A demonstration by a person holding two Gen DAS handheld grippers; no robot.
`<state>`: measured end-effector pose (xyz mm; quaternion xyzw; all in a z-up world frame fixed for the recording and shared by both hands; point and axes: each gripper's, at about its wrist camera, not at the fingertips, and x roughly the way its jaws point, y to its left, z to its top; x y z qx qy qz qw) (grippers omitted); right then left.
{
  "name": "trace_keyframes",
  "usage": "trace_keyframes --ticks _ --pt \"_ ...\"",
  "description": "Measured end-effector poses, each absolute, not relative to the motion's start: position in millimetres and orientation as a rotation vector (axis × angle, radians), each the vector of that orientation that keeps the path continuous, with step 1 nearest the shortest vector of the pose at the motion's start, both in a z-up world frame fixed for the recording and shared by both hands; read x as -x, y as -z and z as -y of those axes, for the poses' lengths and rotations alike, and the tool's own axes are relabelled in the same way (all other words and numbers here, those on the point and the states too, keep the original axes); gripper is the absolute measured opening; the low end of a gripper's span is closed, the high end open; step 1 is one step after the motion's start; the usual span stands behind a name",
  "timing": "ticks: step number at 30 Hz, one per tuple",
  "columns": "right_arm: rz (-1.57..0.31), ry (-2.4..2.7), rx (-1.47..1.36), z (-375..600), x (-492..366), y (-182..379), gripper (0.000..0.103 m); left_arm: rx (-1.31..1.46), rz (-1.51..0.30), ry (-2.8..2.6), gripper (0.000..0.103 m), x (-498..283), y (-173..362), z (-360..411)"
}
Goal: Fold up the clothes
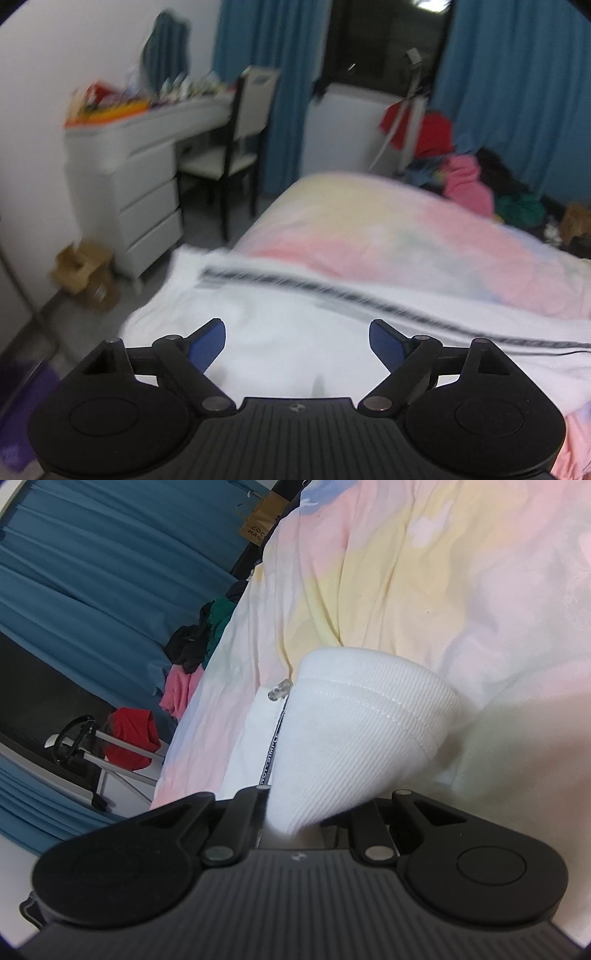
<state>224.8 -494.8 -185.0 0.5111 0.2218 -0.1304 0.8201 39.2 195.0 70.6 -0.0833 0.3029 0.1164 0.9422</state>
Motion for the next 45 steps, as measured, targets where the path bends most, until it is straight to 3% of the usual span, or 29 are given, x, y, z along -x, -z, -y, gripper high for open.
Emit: trace_keyframes --ticks 4,11,16,21,23,31,40,45 --pt "-0.468 0.277 -1.082 494 -226 184 0.014 0.149 -0.552 -0.166 0.087 -65 -52 -130" --pt "-0.456 0.273 -1.039 490 -227 177 0.014 -0.012 -0.594 -0.108 0.087 -116 8 -57" --pt "-0.431 0.276 -0.970 484 -227 166 0.014 -0.150 -0.635 -0.133 0.087 -147 62 -55" --pt "-0.404 0.279 -0.908 477 -228 156 0.014 -0.111 -0.728 -0.152 0.089 -152 101 -68" --pt "-0.402 0.286 -0.854 472 -230 152 0.014 -0.137 -0.749 -0.164 0.093 -159 101 -65" --pt "-0.351 0.317 -0.472 431 -232 118 0.014 -0.128 -0.760 -0.157 0.094 -168 92 -71" --pt "-0.071 0.199 0.035 318 -199 56 0.014 -0.054 -0.699 -0.154 0.094 -165 67 -80" --pt "0.048 0.007 0.286 229 -162 49 0.015 -0.020 -0.618 -0.169 0.094 -148 35 -88"
